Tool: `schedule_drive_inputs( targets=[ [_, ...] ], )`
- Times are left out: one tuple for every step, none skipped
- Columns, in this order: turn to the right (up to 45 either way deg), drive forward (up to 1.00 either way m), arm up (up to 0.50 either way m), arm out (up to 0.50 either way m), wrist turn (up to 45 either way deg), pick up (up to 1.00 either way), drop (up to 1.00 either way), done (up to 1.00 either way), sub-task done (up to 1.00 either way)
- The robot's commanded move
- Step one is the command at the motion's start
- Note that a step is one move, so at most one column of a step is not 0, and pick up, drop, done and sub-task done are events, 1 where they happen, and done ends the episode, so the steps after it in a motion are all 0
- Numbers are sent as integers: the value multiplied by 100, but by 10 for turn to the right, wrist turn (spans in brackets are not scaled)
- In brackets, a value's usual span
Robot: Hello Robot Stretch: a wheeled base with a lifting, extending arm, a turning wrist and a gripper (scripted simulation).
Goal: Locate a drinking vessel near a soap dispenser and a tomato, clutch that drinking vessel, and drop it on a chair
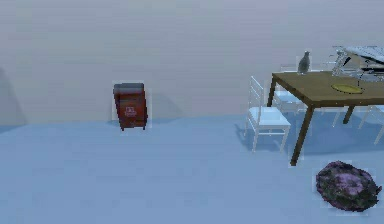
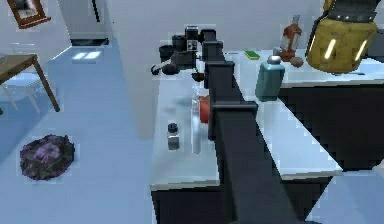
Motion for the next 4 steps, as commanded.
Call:
schedule_drive_inputs(
  targets=[
    [0, 0, 0, 0, -450, 0, 0, 0, 0],
    [0, 0, 0, 0, -450, 0, 0, 0, 0],
    [0, 0, 0, 0, -180, 0, 0, 0, 0],
    [0, 0, 0, -48, 0, 0, 0, 0, 0]
  ],
)
